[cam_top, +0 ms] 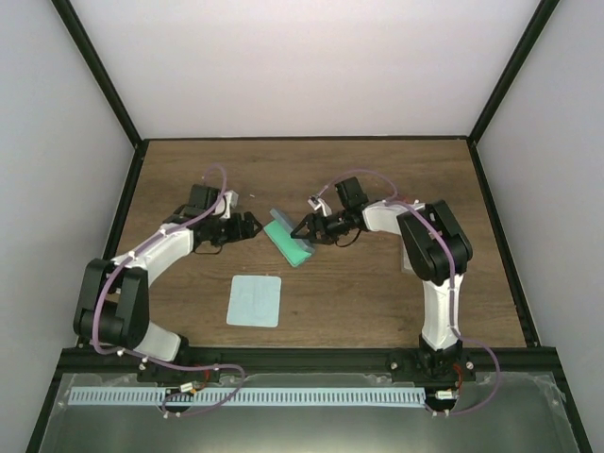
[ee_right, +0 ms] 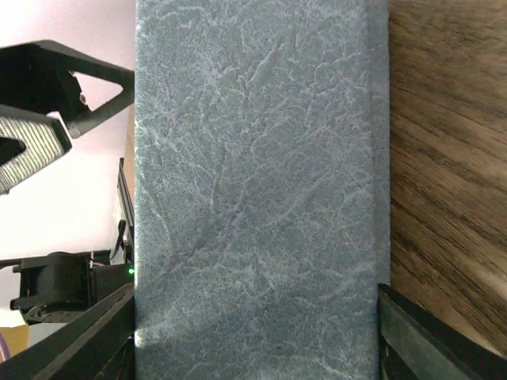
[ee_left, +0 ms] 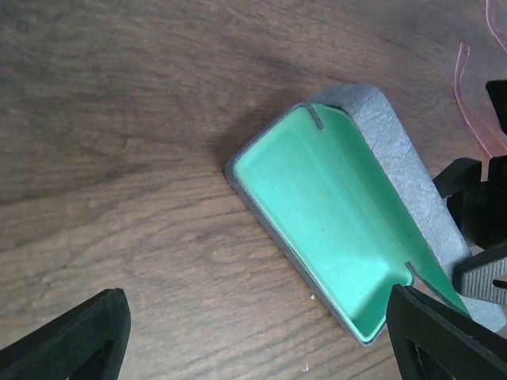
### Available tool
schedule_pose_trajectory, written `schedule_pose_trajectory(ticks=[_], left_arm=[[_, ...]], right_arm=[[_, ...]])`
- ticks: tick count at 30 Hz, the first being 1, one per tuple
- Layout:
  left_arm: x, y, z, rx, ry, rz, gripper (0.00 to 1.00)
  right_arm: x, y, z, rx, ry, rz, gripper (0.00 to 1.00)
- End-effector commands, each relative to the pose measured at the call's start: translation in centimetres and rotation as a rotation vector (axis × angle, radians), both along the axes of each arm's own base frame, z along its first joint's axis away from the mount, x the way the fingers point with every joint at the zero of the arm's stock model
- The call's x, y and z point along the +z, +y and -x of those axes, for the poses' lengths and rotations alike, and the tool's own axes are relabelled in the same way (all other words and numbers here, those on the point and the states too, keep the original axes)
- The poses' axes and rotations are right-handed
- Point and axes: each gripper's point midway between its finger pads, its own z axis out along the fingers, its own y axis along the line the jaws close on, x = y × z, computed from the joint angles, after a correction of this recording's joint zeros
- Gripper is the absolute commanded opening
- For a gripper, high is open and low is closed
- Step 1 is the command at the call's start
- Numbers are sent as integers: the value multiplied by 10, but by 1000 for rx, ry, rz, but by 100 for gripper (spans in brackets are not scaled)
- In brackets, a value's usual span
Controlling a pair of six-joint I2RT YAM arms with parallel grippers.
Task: Organize the sunglasses
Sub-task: Place the sunglasses case at the center of the board.
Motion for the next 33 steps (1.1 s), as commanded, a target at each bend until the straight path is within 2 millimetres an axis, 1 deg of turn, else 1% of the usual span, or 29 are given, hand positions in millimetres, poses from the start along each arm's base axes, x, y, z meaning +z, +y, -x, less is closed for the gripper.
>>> schedule_pose_trajectory(ticks=[1,3,4,9,15,19,21,22,25,27,28,30,33], left_arm=[[4,-2,-10,-53,-30,-40,92],[3,-2,-13,-60,-33,-48,93],[2,-3,-14,-66,-34,-56,94],[-2,-2,-26,-100,-39,-106,100],[-17,-4,-35,-140,-29,-146,99],[-30,-9,-41,-167,-28,-176,92],[-36,-15,-44,-186,-26,-181,84],[-41,-18,-46,-192,-19,-188,82],[-47,-23,-51,-208,-27,-204,70],[-50,-22,-55,-209,-34,-224,68],[-51,-22,-57,-210,-36,-232,65],[-53,-22,-63,-206,-39,-252,59],[-56,-18,-74,-187,-50,-290,58]], right_arm=[[-6,-1,-4,0,-17,42,69],[-7,-3,-6,-9,-27,64,73],[-8,-4,-7,-10,-32,73,78],[-3,-3,-11,-6,-49,80,87],[12,-3,-18,-21,-87,91,88],[21,-10,-24,-43,-137,150,88],[25,-14,-26,-58,-161,179,88],[29,-16,-27,-66,-173,189,88],[44,-21,-27,-90,-206,197,87],[55,-23,-25,-103,-219,195,86],[63,-24,-24,-109,-232,189,85],[73,-27,-20,-118,-243,182,84],[85,-30,-16,-127,-258,176,82]])
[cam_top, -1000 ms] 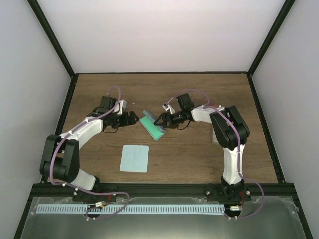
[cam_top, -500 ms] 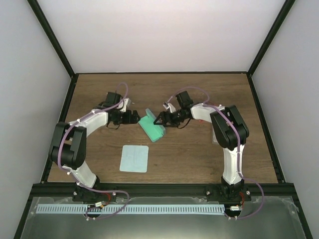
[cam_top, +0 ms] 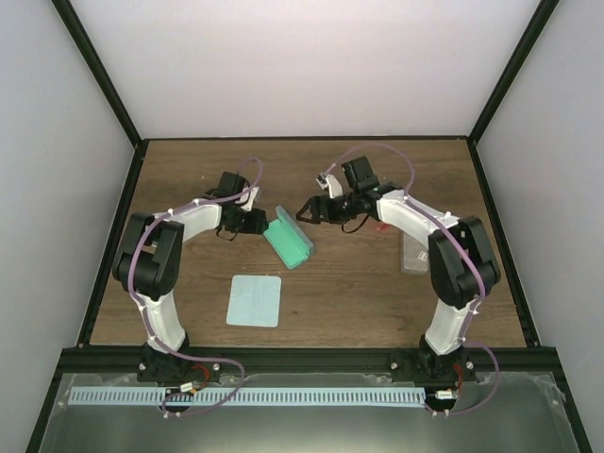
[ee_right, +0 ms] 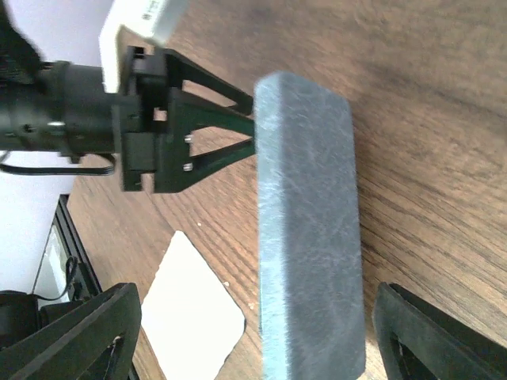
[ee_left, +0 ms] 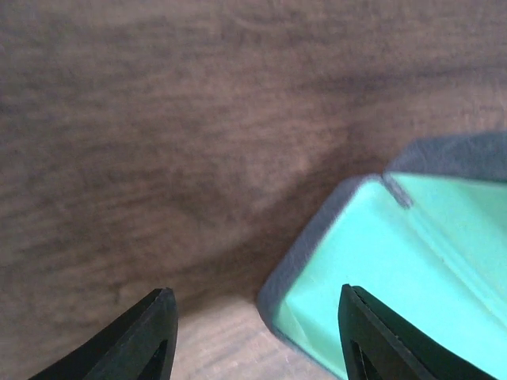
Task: Organize the sunglasses
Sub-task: Place the sunglasses case at the center of the board.
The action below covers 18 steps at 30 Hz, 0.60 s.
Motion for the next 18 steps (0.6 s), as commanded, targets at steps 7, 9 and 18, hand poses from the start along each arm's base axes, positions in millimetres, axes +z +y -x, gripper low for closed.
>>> schedule_pose_trajectory(ticks=[7,9,18], left_arm=[[-4,-8,-33,-11,-72,-47,44],[-3,-14,-31,-29,-75,-44,43],[12,-22,-19,-58,-105,-23,62]], right_arm=[[40,-17,4,-41,-69,2,81],[45,-22,3,-54,-76,-1,80],[48,-38,6,-79,-82,-7,80]])
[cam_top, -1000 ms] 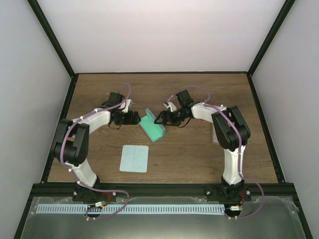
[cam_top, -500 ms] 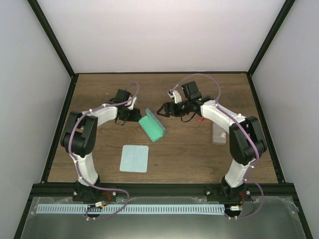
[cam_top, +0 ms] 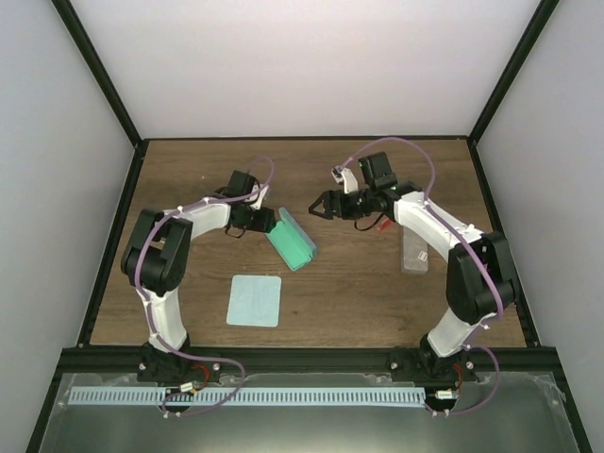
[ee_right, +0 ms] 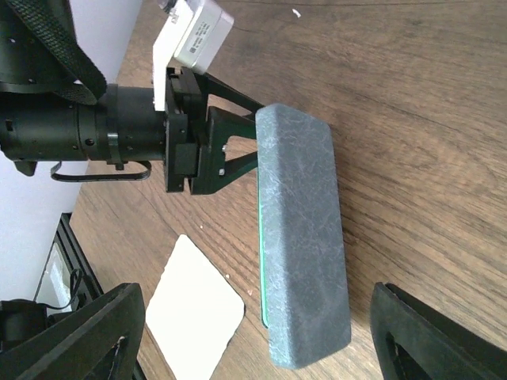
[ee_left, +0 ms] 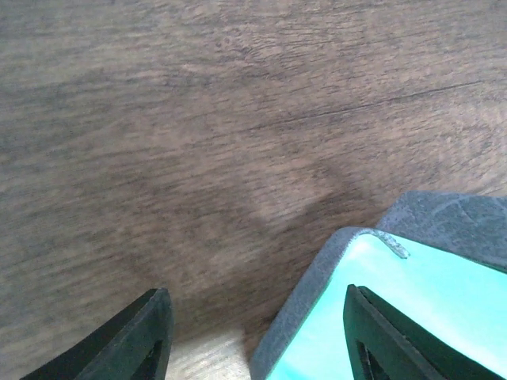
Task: Organize the sunglasses
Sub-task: Place the sunglasses case at the center of the board, then adjust the sunglasses case at the center of the board.
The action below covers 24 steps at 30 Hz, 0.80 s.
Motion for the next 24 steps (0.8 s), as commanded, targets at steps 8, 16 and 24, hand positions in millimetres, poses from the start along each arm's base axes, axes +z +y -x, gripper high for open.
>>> schedule_pose_trajectory(ticks=[8,16,24], left_arm=[[7,-7,13,-39,-5,39,53],[-6,-15,15,-39,20,38,28],[-9,-7,19,26,47,24,4]], right_arm=[[3,-8,9,-7,-8,-3,80],[2,-11,11,-5,-7,5,79],[3,-13,9,-16,-10,2,79]])
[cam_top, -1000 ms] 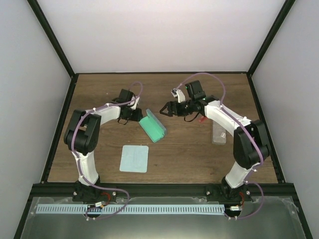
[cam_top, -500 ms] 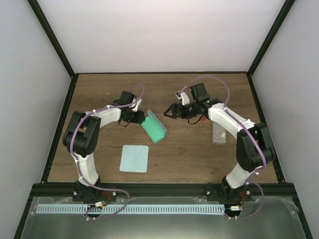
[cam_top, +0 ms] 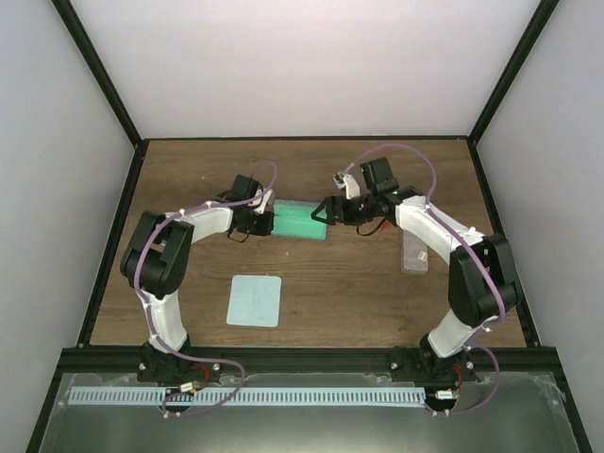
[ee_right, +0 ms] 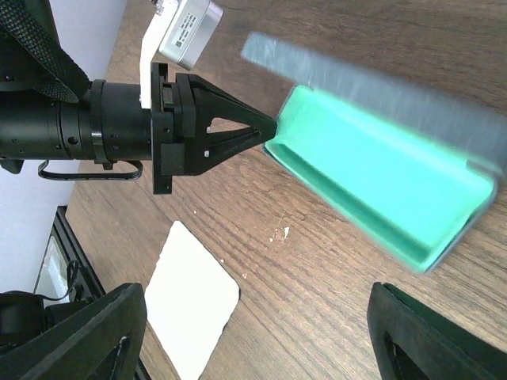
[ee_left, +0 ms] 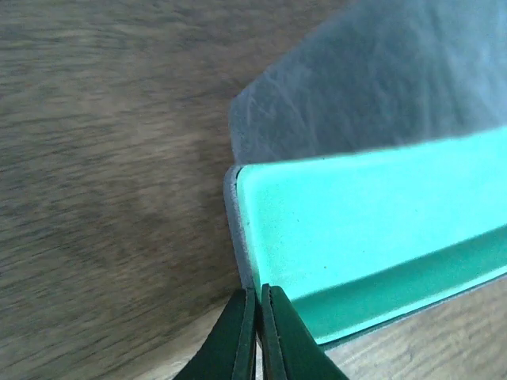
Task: Organize the sunglasses
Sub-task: Adjust the sunglasses case at the center of the board.
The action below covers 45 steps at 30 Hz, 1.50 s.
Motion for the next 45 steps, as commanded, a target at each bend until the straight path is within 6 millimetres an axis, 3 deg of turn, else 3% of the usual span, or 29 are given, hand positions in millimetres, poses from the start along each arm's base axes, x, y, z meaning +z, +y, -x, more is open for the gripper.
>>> schedule_pose_trajectory(ticks=[1,6,16,18,24,31,35,38,43,45], left_arm=[[-8,8,3,72,27,-16,4],[-5,12,14,177,63,8,4],[-9,-11,32,223,97,-21,5],[-8,-12,34,231,92,-28,12],[6,-2,39,261,63,-46,49],[34,13,48,308,9,-43,61],[54,26,59,345,-33,-37,62],[66,40,73,388,-57,-33,61],[58,61,109,451,-13,-21,61],[54,64,122,477,20,7,61]], right_arm=[[15,-4,-2,-11,-39,-12,79],[18,-6,-5,-30,-42,-12,78],[13,-15,-1,-66,-37,26,77],[13,-16,1,-64,-41,30,77],[11,-13,15,-39,-40,26,77],[1,23,57,83,-55,87,76],[-17,45,88,150,-40,129,75],[-41,54,103,162,-11,198,71],[-86,67,117,181,4,360,57],[-90,77,121,196,1,380,48]])
